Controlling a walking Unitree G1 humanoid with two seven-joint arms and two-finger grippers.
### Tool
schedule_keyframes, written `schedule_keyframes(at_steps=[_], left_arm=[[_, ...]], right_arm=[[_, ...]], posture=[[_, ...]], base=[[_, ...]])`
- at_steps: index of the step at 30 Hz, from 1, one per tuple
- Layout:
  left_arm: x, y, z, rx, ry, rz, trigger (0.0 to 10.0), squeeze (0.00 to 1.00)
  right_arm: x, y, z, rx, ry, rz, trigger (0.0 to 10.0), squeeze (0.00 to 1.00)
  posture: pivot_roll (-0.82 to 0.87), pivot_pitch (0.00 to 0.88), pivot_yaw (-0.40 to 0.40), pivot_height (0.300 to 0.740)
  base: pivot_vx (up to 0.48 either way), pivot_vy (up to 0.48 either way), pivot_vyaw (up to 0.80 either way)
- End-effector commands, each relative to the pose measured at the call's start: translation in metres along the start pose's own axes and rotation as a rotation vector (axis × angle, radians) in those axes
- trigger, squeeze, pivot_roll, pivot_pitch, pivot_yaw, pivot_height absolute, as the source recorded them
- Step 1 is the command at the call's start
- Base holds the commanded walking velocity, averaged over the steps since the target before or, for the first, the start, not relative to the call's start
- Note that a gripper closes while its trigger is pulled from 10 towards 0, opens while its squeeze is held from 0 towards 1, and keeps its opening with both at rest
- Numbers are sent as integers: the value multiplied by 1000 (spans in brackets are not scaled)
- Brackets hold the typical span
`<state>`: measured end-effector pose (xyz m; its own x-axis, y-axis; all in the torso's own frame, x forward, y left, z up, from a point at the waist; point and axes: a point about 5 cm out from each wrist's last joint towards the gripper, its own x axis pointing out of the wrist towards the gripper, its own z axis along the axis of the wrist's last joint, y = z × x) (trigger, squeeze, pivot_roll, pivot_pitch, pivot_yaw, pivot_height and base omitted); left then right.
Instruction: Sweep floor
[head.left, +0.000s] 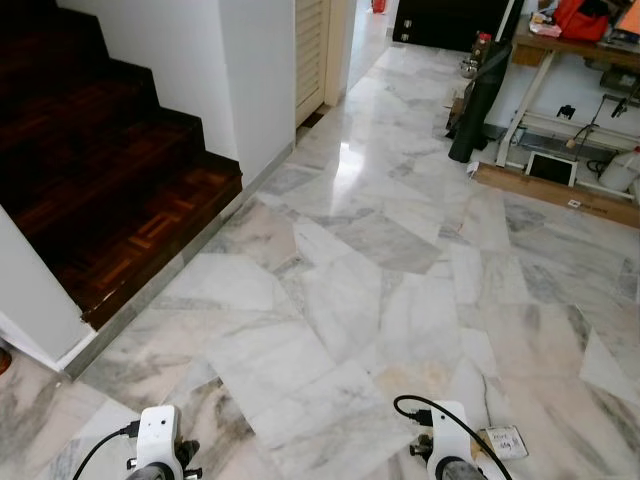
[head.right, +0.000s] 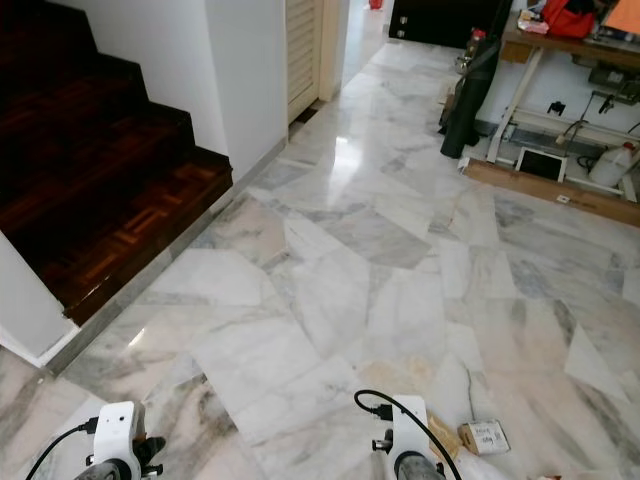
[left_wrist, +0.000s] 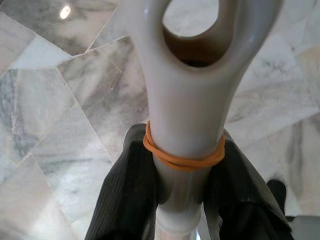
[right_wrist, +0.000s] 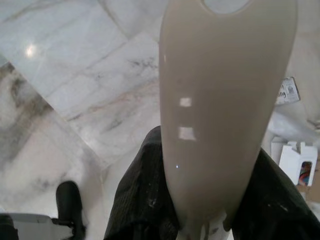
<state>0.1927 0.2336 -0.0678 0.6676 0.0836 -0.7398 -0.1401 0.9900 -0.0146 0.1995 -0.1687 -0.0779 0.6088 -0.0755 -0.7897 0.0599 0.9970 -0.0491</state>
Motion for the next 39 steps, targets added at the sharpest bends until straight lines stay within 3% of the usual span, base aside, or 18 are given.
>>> schedule_keyframes(at_steps=[1, 22, 33, 39], left_arm=[[1, -1, 2, 17, -2, -2, 10000, 0], [1, -1, 1, 12, -1, -2, 10000, 0], [1, -1, 2, 15, -2, -3, 10000, 0], [1, -2, 4, 25, -11, -3, 10000, 0]], right_arm=[[-1, 6, -4, 49, 13, 25, 10000, 0], [0, 4, -3, 54, 14, 15, 10000, 0], [0, 5, -3, 47, 16, 21, 10000, 0], [0, 6, -3, 35, 18, 23, 10000, 0]], posture=[[41, 0, -12, 740], [43, 0, -14, 740], [44, 0, -13, 740], [47, 0, -14, 740]], base=[[0, 349, -544], [0, 350, 0], [0, 346, -724], [0, 0, -710]])
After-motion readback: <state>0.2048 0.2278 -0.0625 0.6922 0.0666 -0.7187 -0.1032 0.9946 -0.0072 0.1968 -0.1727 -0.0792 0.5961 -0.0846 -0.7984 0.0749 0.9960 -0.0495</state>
